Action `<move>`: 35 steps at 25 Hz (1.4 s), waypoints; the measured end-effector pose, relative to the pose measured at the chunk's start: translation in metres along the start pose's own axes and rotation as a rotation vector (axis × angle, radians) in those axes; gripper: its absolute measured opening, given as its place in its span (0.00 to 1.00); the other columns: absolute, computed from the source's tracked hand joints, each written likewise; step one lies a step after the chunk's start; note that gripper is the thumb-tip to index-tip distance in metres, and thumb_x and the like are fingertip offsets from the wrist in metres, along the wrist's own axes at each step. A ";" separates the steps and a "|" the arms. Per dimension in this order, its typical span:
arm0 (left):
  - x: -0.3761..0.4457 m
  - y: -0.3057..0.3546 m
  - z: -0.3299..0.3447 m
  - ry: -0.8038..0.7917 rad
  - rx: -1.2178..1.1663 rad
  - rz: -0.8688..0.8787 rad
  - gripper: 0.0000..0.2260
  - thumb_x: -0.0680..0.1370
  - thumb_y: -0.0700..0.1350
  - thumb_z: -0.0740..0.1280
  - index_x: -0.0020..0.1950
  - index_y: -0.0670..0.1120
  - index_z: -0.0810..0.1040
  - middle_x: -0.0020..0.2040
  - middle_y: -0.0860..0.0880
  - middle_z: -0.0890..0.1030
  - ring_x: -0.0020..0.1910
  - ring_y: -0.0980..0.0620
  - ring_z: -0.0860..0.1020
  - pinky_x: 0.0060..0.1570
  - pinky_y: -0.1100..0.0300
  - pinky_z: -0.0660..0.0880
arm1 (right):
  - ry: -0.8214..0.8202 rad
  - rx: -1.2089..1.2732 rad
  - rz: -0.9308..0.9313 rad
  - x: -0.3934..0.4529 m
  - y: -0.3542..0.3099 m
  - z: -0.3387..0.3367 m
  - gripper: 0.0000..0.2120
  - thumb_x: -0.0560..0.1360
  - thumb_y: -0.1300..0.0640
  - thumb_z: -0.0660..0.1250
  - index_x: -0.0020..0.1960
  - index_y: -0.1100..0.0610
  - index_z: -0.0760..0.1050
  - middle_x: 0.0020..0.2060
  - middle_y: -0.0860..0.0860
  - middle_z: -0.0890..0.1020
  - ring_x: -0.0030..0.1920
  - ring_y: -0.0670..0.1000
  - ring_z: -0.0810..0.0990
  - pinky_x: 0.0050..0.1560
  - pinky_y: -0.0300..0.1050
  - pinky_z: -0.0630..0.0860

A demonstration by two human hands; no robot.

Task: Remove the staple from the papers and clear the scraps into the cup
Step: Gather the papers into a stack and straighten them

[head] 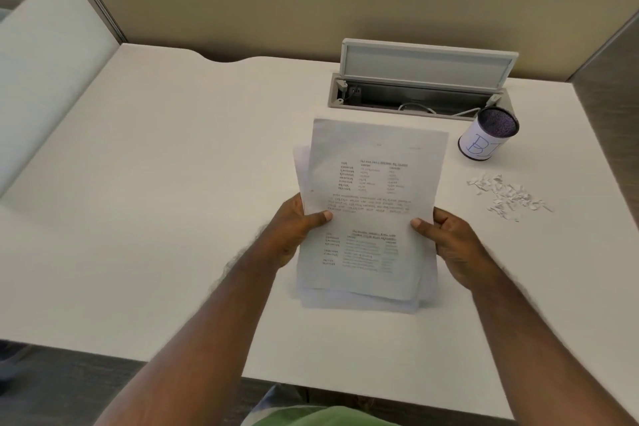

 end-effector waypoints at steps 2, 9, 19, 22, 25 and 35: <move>0.003 0.025 0.001 -0.008 0.047 0.068 0.19 0.76 0.35 0.67 0.67 0.37 0.73 0.63 0.36 0.79 0.60 0.36 0.79 0.57 0.42 0.77 | 0.037 -0.003 -0.060 0.003 -0.026 0.001 0.17 0.67 0.56 0.75 0.55 0.54 0.83 0.54 0.54 0.85 0.54 0.54 0.84 0.48 0.42 0.81; 0.010 0.098 -0.005 0.074 0.166 0.286 0.12 0.79 0.37 0.62 0.61 0.45 0.77 0.57 0.48 0.83 0.57 0.48 0.81 0.54 0.56 0.78 | 0.173 -0.083 -0.328 0.010 -0.102 0.012 0.12 0.70 0.67 0.73 0.45 0.51 0.85 0.45 0.46 0.87 0.48 0.49 0.85 0.52 0.41 0.80; 0.014 0.088 -0.015 0.113 0.190 0.303 0.13 0.81 0.39 0.61 0.65 0.45 0.74 0.60 0.46 0.81 0.59 0.46 0.80 0.56 0.53 0.78 | 0.140 0.009 -0.296 0.030 -0.075 0.031 0.13 0.69 0.63 0.75 0.51 0.52 0.83 0.52 0.51 0.86 0.53 0.53 0.84 0.55 0.47 0.80; 0.012 0.083 -0.018 0.156 0.185 0.302 0.11 0.78 0.41 0.64 0.59 0.50 0.77 0.57 0.49 0.83 0.57 0.47 0.81 0.56 0.49 0.78 | 0.122 0.053 -0.306 0.032 -0.073 0.033 0.14 0.68 0.65 0.75 0.51 0.51 0.84 0.50 0.49 0.87 0.51 0.50 0.84 0.50 0.42 0.80; 0.011 0.084 -0.020 0.171 0.157 0.310 0.10 0.78 0.40 0.64 0.56 0.52 0.79 0.55 0.50 0.84 0.56 0.48 0.82 0.53 0.52 0.79 | 0.121 0.043 -0.317 0.032 -0.078 0.035 0.12 0.69 0.63 0.75 0.49 0.51 0.85 0.48 0.48 0.87 0.49 0.49 0.85 0.48 0.41 0.80; 0.019 0.083 -0.021 0.161 0.194 0.307 0.13 0.80 0.32 0.60 0.65 0.40 0.71 0.60 0.42 0.79 0.58 0.48 0.79 0.56 0.54 0.76 | 0.130 -0.030 -0.327 0.037 -0.087 0.032 0.16 0.70 0.68 0.73 0.50 0.50 0.82 0.48 0.47 0.86 0.50 0.51 0.84 0.50 0.42 0.80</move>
Point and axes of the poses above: each hand's wrist, its own x-axis towards the middle knuckle, its own z-axis out of the palm, y = z × x, the point moved 10 cm from there along x, towards the middle knuckle
